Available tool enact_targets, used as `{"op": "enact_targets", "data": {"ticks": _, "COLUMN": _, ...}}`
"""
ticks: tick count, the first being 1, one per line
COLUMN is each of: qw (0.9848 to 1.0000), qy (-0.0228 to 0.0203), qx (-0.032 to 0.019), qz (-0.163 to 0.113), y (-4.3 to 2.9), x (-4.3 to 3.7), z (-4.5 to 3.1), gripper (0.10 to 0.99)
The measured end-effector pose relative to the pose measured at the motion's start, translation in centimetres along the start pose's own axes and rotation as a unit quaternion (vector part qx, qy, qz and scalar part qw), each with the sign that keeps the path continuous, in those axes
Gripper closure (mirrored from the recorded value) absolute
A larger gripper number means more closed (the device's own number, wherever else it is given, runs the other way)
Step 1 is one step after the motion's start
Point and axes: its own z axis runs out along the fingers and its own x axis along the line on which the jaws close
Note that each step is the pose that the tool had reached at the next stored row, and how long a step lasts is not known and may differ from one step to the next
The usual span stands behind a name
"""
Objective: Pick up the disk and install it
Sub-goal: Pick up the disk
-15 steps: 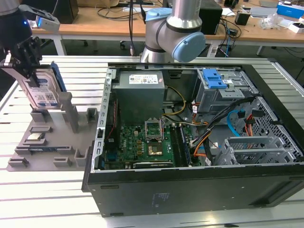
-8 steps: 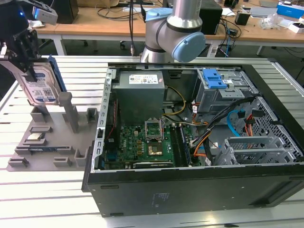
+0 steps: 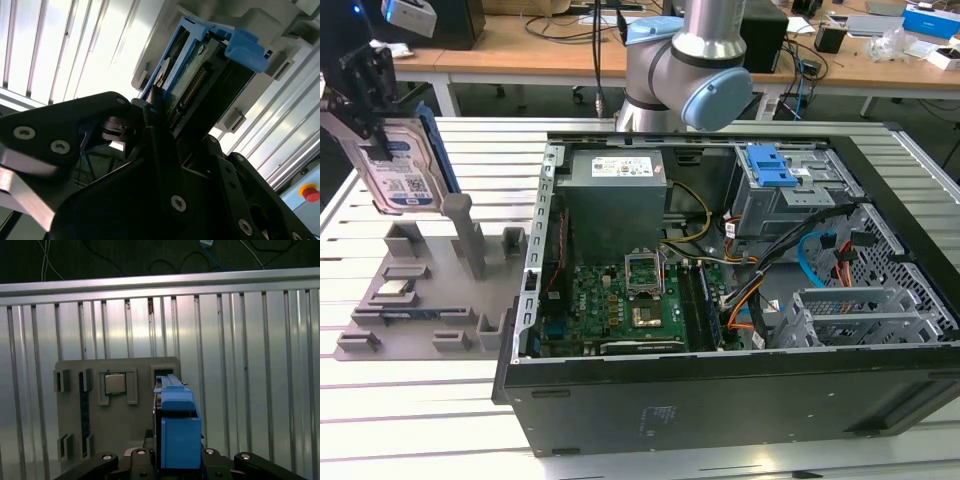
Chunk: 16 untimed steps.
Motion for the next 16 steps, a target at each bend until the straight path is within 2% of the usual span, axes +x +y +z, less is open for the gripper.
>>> {"op": "enact_targets", "data": {"ticks": 6, "qw": 1.0, "qy": 0.0, "qx": 0.0001, "qz": 0.0, "y": -0.02, "x": -0.05, "z": -2.37, "gripper": 0.725}}
{"op": "enact_targets", "data": {"ticks": 16, "qw": 1.0, "qy": 0.0, "qx": 0.0, "qz": 0.0, "y": -0.04, "x": -0.09, "z": -4.86, "gripper": 0.725}}
